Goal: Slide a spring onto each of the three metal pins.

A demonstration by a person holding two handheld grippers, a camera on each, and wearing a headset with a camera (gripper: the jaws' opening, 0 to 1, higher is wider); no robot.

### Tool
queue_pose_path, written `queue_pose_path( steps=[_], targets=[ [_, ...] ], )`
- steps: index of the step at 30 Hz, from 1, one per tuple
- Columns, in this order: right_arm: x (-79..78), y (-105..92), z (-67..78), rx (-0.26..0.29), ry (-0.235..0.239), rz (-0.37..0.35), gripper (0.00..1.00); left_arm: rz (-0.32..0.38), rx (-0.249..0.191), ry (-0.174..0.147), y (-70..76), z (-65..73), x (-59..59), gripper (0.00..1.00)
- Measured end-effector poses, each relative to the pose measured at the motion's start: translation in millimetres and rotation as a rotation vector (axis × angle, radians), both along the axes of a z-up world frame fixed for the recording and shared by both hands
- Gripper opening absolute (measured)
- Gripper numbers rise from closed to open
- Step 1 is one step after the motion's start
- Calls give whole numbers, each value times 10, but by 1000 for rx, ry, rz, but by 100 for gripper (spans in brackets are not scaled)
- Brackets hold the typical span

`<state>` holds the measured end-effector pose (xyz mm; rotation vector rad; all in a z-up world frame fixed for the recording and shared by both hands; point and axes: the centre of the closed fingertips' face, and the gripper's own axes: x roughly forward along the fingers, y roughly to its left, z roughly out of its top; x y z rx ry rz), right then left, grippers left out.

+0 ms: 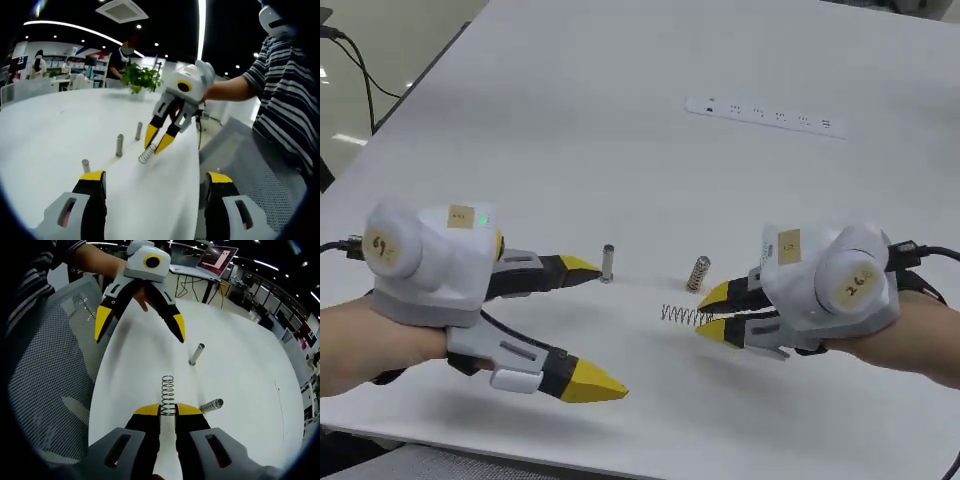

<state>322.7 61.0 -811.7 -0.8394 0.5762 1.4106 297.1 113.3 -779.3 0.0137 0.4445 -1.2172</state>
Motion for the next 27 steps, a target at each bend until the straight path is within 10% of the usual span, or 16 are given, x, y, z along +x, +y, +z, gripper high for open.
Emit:
queue_pose_path(
  steps=[27],
  targets=[
    [-92,-12,254,89,-22,1,7,-56,-57,-16,-460,73,223,25]
  ],
)
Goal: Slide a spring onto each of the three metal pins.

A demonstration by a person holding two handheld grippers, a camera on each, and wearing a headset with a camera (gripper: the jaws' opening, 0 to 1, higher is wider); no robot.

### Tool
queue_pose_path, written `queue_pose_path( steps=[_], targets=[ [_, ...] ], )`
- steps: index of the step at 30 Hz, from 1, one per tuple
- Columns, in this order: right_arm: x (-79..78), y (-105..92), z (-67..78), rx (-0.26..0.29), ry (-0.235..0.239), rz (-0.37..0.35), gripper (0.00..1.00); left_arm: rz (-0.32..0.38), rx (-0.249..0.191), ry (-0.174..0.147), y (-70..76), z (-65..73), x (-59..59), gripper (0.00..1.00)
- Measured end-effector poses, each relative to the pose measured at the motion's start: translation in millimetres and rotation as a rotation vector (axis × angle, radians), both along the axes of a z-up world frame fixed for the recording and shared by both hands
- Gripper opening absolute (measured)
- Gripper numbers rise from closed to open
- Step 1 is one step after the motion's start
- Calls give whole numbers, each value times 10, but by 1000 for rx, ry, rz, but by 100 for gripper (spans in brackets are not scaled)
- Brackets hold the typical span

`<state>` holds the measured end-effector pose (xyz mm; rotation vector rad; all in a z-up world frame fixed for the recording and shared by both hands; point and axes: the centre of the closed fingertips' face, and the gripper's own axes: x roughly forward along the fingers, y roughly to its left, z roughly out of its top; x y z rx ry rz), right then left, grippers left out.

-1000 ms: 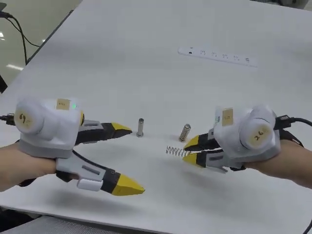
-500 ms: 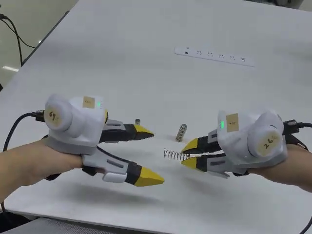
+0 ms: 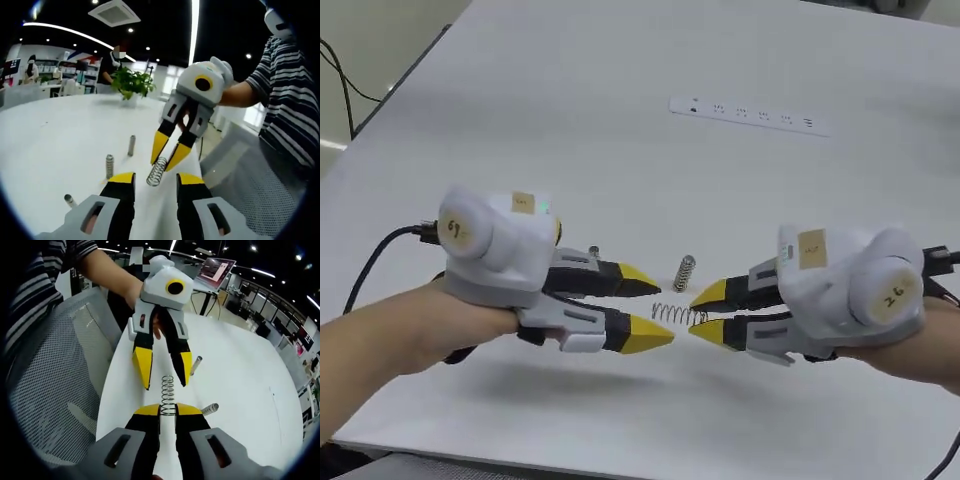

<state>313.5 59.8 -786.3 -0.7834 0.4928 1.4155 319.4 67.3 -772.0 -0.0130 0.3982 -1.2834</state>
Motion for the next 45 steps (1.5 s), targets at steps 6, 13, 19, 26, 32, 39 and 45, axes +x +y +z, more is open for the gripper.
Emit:
queue_pose_path(
  steps=[6,13,19,26,32,39,45],
  targets=[
    [-24,30,52,20,1,5,7,-12,-7,-6,-52,9,-13,17],
    [-36,9,72,21,-1,11,7,-26,-14,-13,-87,27,-32,6],
    [-41,14,79,24,1,7,7,-47,-12,-20,-85,27,-39,5],
    [-51,6,66,23,6,1,7,-78,-10,-27,-96,19,-58,4],
    [-76,0,52,25,19,-9,8,-111,0,-28,-111,9,-81,3],
    [-85,-21,34,21,28,-16,11,-117,-2,-24,-131,15,-86,3],
    [-74,-77,-6,10,32,-28,11,-120,-8,-18,-126,41,-80,3]
  ],
)
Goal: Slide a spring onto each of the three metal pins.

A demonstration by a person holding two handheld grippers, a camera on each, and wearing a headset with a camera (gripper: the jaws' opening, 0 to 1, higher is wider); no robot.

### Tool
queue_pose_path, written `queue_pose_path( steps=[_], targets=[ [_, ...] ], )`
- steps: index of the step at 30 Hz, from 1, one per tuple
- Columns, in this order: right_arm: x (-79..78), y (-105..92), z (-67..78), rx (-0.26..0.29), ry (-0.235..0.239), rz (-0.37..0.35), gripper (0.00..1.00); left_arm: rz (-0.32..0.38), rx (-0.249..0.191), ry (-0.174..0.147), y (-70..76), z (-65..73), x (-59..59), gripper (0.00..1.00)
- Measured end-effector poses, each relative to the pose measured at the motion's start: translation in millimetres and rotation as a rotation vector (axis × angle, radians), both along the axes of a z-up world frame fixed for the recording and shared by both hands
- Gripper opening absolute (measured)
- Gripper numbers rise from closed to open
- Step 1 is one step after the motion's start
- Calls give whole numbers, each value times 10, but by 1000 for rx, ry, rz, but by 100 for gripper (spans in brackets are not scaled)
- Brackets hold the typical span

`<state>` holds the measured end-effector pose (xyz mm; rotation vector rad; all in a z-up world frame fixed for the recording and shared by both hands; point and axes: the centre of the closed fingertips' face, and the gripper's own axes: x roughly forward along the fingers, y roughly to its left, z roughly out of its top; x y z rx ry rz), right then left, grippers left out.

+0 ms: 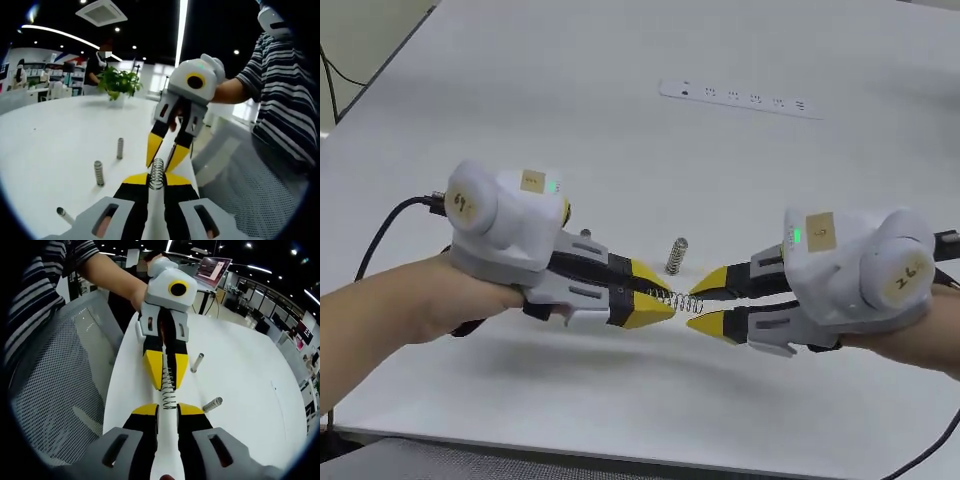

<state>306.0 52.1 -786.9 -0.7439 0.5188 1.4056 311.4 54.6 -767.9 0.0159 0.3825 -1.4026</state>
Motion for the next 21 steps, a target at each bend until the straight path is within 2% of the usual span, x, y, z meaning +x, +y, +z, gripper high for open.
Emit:
queue_pose_path(
  steps=[12,17,21],
  targets=[
    [-18,-2,12,3,-7,12,7,-24,14,3,-18,-10,-33,3],
    [-18,-13,96,14,-13,15,7,-37,39,-16,-28,-46,-52,3],
    [-9,28,200,50,-6,12,6,-37,52,-27,-17,-67,-46,3]
  ],
)
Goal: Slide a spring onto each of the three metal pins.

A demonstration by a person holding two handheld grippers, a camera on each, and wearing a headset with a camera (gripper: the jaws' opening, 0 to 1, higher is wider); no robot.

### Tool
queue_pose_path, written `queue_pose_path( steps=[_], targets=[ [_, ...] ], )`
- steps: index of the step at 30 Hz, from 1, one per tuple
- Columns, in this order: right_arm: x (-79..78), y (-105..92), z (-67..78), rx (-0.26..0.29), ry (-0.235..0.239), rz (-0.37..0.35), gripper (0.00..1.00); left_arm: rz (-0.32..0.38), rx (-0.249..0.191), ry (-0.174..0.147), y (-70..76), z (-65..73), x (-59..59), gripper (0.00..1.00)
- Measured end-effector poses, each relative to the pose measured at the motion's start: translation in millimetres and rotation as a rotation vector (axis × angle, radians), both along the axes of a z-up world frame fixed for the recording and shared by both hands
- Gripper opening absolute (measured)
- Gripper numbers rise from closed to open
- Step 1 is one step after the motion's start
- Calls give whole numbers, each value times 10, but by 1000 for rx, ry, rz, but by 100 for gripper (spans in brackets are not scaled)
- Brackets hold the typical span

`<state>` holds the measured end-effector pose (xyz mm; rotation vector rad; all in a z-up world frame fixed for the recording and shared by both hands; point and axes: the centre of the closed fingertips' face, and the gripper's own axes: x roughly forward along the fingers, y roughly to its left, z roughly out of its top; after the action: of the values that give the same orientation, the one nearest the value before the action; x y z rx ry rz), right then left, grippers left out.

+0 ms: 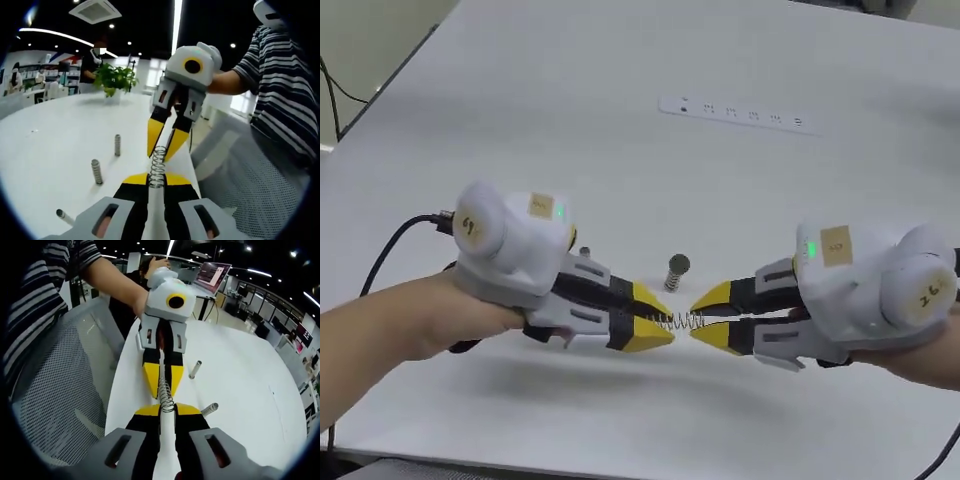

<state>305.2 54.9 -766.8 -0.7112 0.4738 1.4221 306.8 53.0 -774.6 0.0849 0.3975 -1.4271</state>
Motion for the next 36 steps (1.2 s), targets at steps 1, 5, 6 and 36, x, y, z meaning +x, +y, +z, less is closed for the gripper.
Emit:
queue_pose_path(
  steps=[1,5,6,36],
  targets=[
    [-5,9,17,0,1,4,6,0,-1,-2,4,3,2,3],
    [-36,74,101,21,-1,27,7,1,11,-13,28,-11,13,3],
    [-42,91,119,27,1,27,7,1,14,-15,30,-16,12,3],
    [-80,508,323,199,15,2,6,-24,43,-35,-32,-13,-45,3]
  ],
)
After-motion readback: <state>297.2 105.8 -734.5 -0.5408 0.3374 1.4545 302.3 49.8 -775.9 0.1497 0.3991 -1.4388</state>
